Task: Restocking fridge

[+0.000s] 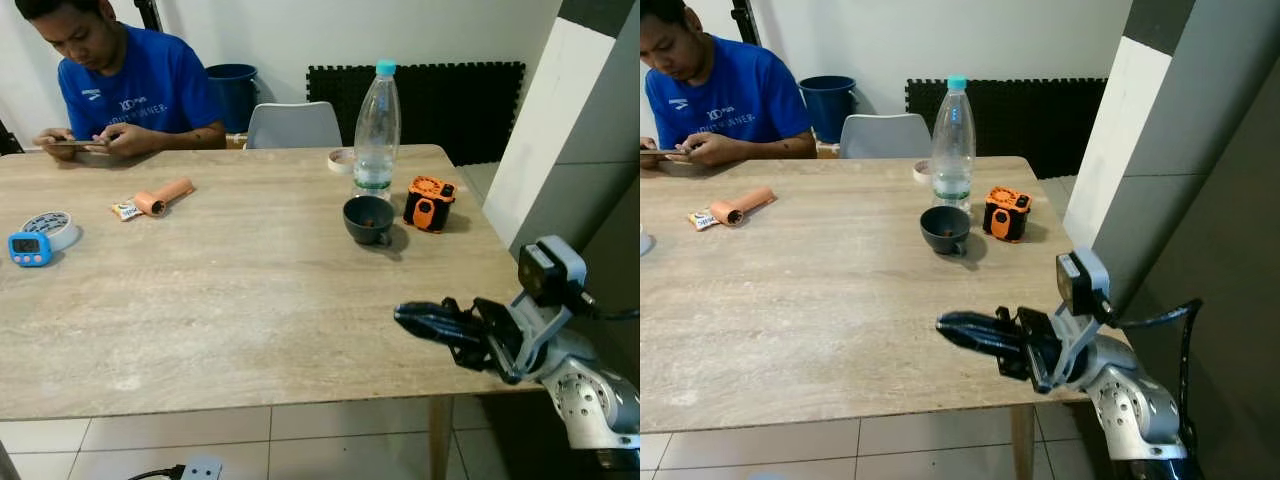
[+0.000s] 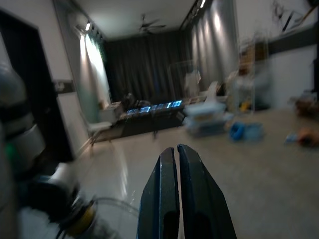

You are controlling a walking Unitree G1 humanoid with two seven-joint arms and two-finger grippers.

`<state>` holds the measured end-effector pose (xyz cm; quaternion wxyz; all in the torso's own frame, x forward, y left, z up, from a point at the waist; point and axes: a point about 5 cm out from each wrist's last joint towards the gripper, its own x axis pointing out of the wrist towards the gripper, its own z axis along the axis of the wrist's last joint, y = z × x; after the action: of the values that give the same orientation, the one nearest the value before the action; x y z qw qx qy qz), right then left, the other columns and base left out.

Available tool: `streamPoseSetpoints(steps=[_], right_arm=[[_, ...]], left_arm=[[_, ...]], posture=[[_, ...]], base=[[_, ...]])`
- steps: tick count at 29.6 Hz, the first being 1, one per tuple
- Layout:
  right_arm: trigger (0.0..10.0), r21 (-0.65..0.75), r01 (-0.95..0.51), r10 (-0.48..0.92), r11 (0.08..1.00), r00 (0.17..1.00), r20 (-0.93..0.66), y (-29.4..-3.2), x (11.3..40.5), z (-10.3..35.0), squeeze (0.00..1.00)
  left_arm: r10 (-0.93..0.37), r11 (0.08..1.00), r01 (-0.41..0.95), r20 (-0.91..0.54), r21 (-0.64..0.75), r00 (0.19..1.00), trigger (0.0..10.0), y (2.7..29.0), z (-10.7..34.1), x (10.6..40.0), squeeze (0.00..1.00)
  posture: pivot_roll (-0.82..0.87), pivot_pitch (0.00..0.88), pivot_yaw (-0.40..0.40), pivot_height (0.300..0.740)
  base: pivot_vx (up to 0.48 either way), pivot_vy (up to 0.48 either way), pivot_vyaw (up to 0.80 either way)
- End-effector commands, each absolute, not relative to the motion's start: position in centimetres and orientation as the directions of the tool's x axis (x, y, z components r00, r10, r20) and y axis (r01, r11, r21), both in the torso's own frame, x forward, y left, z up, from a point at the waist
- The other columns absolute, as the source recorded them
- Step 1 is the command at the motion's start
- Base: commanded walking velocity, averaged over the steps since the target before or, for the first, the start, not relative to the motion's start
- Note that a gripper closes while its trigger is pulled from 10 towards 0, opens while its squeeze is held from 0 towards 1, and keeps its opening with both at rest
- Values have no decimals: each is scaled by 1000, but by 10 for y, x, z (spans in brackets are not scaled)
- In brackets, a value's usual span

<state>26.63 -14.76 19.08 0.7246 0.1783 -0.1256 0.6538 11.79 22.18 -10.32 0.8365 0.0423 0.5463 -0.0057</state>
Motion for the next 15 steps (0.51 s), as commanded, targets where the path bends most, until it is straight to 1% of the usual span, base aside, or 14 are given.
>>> streamPoseSetpoints(steps=[1,2,3,4,5,6,8,9,11,15], right_arm=[[10000,82,-986,882,146,167,440,-151,273,196,0],[10000,80,-980,875,184,201,440,-149,278,199,0],[10000,80,-980,875,184,201,440,-149,278,199,0],[10000,79,-972,866,220,231,444,-147,283,201,0],[10000,79,-972,866,220,231,444,-147,283,201,0],[10000,82,-957,845,279,285,452,-144,291,205,0],[10000,113,-902,790,416,420,447,-141,311,209,0],[10000,113,-902,790,416,420,447,-141,311,209,0],[10000,128,-853,749,506,508,426,-139,325,210,0],[10000,141,-752,672,644,644,366,-134,347,209,0]], left_arm=[[42,996,61,-922,71,386,10000,225,-104,113,0],[42,996,60,-922,71,386,10000,224,-104,113,0],[42,996,60,-922,71,386,10000,224,-104,113,0],[42,996,61,-922,71,386,10000,224,-104,113,0],[42,996,61,-922,71,386,10000,224,-104,113,0],[41,996,61,-922,70,386,10000,224,-104,113,0],[40,996,60,-922,68,386,10000,223,-105,113,0],[40,996,60,-922,68,386,10000,223,-105,113,0],[39,996,59,-922,67,386,10000,222,-105,112,0],[39,996,62,-922,68,385,10000,222,-105,112,0]], posture=[[-44,0,-11,740],[-44,0,-11,740],[-44,0,-11,740],[-42,0,-15,740],[-42,0,-15,740],[-42,0,-15,740],[-36,0,-19,740],[-36,0,-19,740],[-36,0,-19,740],[-31,5,-17,740]], base=[[0,0,0],[0,0,0],[0,0,0],[0,0,0],[0,0,0],[0,0,0],[0,0,0],[0,0,0],[0,0,0],[0,0,0]])
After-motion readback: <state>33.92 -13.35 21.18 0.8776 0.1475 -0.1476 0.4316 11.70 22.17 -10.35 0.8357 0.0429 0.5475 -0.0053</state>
